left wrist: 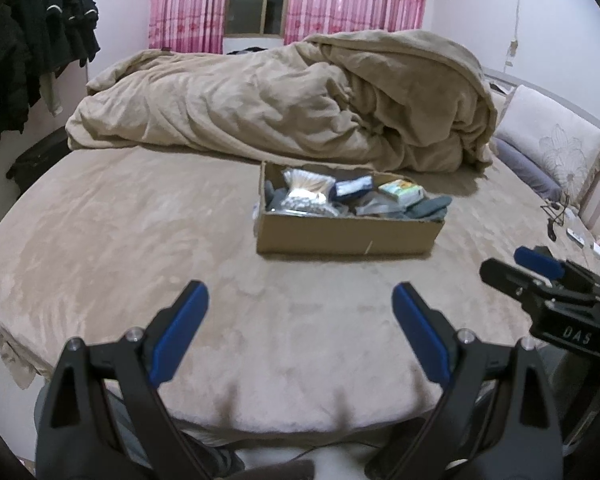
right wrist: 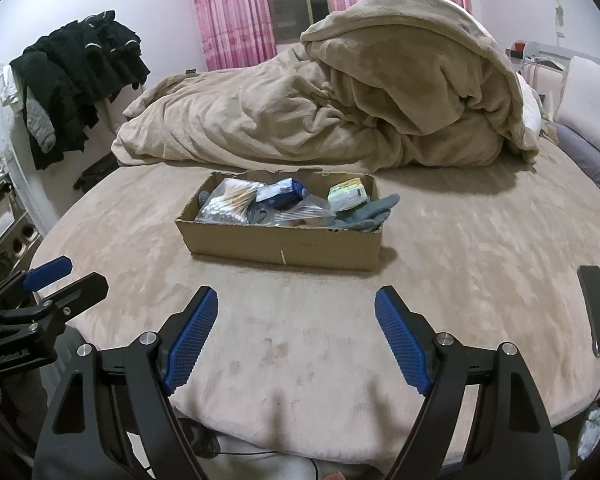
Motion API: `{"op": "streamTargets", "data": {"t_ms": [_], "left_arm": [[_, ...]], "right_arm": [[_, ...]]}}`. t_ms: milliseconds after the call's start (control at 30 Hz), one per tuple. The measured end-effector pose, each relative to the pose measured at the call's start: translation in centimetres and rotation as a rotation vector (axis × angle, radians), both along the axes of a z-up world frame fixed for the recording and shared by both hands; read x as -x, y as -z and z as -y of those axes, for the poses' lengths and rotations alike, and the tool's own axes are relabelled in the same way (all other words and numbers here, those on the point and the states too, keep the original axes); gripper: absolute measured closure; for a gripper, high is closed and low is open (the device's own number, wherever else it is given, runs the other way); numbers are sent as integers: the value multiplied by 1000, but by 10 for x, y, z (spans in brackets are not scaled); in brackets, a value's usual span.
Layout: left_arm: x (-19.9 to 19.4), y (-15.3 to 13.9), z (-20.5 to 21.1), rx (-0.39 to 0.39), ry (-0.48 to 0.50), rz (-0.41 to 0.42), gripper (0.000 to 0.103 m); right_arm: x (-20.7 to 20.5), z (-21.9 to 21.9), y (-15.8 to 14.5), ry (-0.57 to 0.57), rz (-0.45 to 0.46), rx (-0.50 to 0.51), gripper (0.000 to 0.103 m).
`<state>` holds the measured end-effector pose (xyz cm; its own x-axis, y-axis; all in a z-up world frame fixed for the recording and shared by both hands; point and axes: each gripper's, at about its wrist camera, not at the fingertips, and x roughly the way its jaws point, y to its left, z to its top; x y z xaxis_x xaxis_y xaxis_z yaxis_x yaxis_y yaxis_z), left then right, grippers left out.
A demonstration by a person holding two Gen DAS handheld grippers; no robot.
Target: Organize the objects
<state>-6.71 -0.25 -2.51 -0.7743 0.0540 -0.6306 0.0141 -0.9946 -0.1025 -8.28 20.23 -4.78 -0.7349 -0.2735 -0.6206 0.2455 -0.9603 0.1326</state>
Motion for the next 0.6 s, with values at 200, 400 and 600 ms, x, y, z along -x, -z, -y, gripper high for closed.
{"op": "streamTargets", "data": {"t_ms": [200, 400, 600], "left_arm": [[0, 1, 0, 0, 2, 1, 9], [3, 2, 0, 0, -5, 10, 9], [7, 4, 4, 5, -10, 10, 9]], "right_arm": [[-1, 0, 0, 2, 4, 6, 20], [0, 0, 1, -1, 8, 8, 20], [2, 2, 3, -2, 8, 4, 20]]}}
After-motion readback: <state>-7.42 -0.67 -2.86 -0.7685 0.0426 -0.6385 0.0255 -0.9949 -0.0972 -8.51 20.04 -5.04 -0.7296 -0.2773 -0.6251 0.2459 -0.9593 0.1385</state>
